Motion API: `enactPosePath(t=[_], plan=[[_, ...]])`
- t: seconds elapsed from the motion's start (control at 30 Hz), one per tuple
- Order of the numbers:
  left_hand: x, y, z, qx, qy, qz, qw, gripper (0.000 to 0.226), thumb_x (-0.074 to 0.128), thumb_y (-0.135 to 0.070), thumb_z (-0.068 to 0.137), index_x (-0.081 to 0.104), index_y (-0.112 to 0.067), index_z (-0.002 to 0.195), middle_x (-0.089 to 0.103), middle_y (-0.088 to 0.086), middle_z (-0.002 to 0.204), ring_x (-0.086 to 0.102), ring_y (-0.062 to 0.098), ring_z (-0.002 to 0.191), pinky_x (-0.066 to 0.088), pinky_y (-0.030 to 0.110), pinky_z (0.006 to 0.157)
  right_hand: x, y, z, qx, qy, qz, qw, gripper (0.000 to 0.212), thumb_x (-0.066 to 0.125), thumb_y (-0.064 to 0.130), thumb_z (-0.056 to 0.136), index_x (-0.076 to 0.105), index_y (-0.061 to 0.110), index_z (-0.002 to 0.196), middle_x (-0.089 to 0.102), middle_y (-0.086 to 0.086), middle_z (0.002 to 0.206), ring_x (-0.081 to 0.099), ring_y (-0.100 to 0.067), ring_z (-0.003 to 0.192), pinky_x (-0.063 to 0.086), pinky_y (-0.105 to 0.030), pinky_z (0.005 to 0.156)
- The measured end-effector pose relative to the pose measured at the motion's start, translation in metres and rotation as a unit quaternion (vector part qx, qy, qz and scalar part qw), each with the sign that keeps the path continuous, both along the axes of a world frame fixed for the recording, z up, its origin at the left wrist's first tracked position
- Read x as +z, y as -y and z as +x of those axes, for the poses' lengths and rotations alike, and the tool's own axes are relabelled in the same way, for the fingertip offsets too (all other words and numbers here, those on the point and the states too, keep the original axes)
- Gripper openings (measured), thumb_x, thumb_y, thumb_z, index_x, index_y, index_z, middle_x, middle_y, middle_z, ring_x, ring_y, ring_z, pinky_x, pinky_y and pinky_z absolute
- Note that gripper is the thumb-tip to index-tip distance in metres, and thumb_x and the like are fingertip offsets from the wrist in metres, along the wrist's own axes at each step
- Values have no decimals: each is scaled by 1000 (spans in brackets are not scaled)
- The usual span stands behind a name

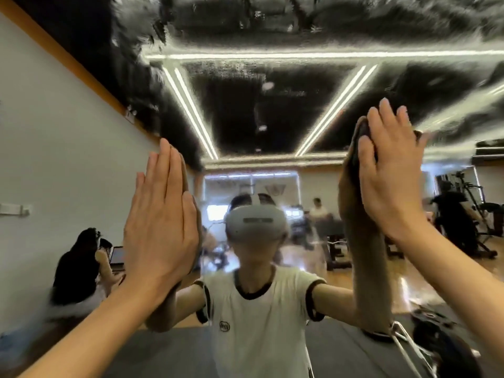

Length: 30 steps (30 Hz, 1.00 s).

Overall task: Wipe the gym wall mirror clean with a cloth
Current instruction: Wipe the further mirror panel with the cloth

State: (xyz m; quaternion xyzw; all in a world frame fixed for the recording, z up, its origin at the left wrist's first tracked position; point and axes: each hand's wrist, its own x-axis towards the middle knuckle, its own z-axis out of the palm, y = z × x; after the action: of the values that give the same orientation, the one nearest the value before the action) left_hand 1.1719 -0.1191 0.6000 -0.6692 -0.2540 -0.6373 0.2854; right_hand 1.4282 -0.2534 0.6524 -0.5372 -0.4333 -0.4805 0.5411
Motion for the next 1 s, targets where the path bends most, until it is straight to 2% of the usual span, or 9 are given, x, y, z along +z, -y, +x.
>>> enactPosePath(t=[0.17,0.27,0.37,0.5,0.63,0.77,0.87,0.93,1.0], plan=[[1,-1,0,11,5,20,1000,59,25,-21,106,11,-4,161,8,10,169,4,20,156,-8,23,124,49,-75,-134,-52,194,-45,979,50,25,31,109,34,15,155,26,-5,165,13,-25,155,0,-53,122],[1,-1,-1,7,3,23,1000,59,24,-23,106,12,-5,160,8,9,169,5,20,156,-6,24,124,74,-79,-141,-76,224,-81,968,50,22,31,110,24,18,159,16,-1,168,6,-22,156,-3,-51,122],[1,-1,-2,1,-6,14,1000,60,19,-29,107,9,-7,161,3,5,170,1,18,157,-7,24,124,82,-50,-79,-52,172,-58,982,52,25,29,107,31,14,157,24,-4,166,14,-25,155,1,-55,122],[0,-1,-1,-3,-7,16,1000,60,18,-30,107,7,-7,161,1,5,170,0,17,157,-8,24,124,71,-3,9,-36,24,12,999,50,32,23,105,38,10,153,31,-9,163,17,-28,153,0,-58,120],[0,0,0,-13,-4,7,1000,61,19,-27,105,7,-6,161,1,6,170,-3,15,156,-10,23,124,74,-11,-15,-47,-79,41,995,52,25,26,107,31,14,157,22,-4,166,9,-23,155,-4,-55,122],[-1,2,-2,-83,15,8,996,61,19,-24,104,9,-5,161,3,7,170,-1,12,156,-7,22,124,47,-79,-138,-71,131,-13,989,63,5,32,102,33,15,156,25,-3,165,15,-23,154,0,-50,123],[-1,3,-3,-150,43,3,988,59,21,-22,106,8,-5,161,2,8,170,-2,10,156,-6,24,125,14,-97,-181,-79,264,-98,956,55,14,30,107,25,16,159,17,-3,168,8,-21,155,-3,-46,123],[-3,4,-4,-158,46,0,986,59,20,-21,106,10,-5,161,3,7,170,0,9,156,-4,25,125,10,-83,-153,-71,287,-102,950,50,29,25,109,26,15,158,18,-4,167,10,-22,155,-2,-45,123],[-4,3,-4,-142,35,3,989,60,20,-19,103,11,-5,161,6,5,169,2,9,156,-2,26,126,5,-61,-105,-40,237,-82,967,50,35,20,107,32,13,156,25,-6,165,16,-25,154,2,-48,123]])
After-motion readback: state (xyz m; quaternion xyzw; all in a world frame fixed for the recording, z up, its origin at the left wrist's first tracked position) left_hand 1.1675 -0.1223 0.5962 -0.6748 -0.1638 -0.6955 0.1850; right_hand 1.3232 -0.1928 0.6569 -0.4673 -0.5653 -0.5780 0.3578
